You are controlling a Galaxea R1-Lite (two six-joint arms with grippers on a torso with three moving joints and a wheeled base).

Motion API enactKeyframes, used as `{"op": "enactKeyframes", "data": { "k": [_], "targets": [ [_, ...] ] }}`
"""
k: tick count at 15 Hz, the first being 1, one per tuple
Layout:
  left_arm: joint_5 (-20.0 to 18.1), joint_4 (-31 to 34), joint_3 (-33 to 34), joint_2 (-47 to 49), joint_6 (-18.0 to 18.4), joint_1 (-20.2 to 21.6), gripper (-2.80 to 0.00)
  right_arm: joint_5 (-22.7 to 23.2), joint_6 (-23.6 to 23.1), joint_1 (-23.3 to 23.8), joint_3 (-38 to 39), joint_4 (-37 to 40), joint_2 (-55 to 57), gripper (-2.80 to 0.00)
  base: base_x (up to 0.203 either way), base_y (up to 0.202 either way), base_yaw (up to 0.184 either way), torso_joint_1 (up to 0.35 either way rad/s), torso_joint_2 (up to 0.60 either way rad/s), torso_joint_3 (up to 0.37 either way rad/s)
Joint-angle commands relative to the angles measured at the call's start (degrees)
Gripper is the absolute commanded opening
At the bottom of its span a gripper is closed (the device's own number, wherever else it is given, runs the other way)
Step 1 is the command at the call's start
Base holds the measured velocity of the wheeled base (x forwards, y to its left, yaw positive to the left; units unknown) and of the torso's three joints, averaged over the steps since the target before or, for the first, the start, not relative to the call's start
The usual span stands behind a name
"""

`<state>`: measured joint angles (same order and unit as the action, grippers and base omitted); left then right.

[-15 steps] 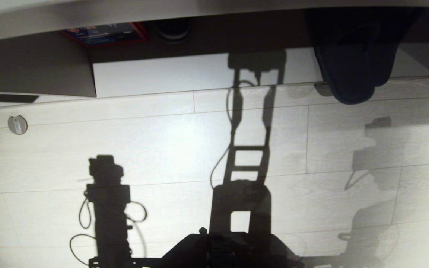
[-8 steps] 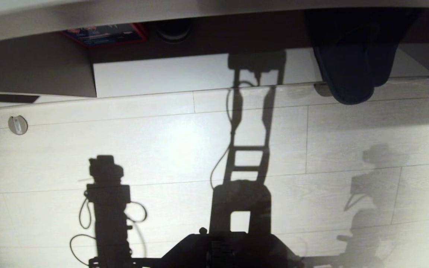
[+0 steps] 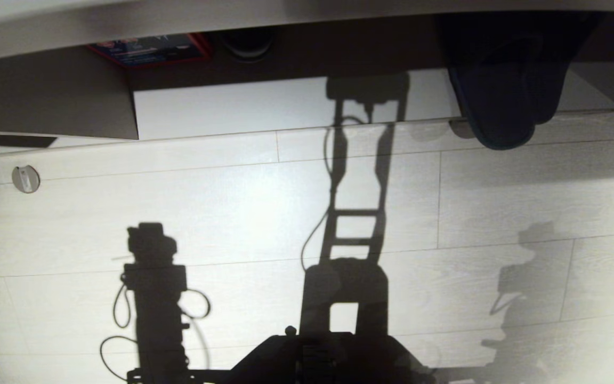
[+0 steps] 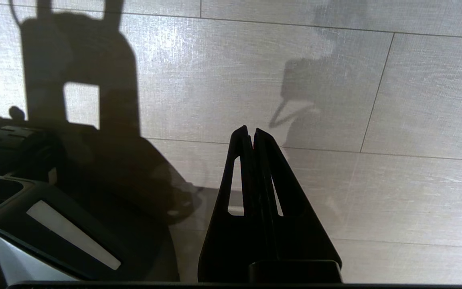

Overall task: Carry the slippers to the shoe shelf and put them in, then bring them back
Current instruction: Pick up the slippers in the shoe cabinet

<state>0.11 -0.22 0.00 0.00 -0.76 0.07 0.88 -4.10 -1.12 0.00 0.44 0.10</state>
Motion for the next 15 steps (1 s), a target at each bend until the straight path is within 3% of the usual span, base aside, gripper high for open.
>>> {"op": "enactKeyframes", "data": {
  "k": [1,7,10,15],
  "targets": [
    [0.0,0.0,0.0,0.1,0.0,0.0,-2.80,-0.1,0.2,0.0,0.0,0.1,-0.2,-2.80,0.000,0.000,0.000,0.000,0.00,0.000],
    [0.0,0.0,0.0,0.1,0.0,0.0,-2.80,-0.2,0.8,0.0,-0.7,-0.4,0.1,-2.80,0.000,0.000,0.000,0.000,0.00,0.000],
    [0.0,0.0,0.0,0.0,0.0,0.0,-2.80,0.3,0.9,0.0,-5.9,-1.1,5.8,-2.80,0.000,0.000,0.000,0.000,0.00,0.000],
    [0.0,0.0,0.0,0.0,0.0,0.0,-2.80,0.3,0.9,0.0,-10.5,-14.6,19.5,-2.80,0.000,0.000,0.000,0.000,0.00,0.000]
  ]
}}
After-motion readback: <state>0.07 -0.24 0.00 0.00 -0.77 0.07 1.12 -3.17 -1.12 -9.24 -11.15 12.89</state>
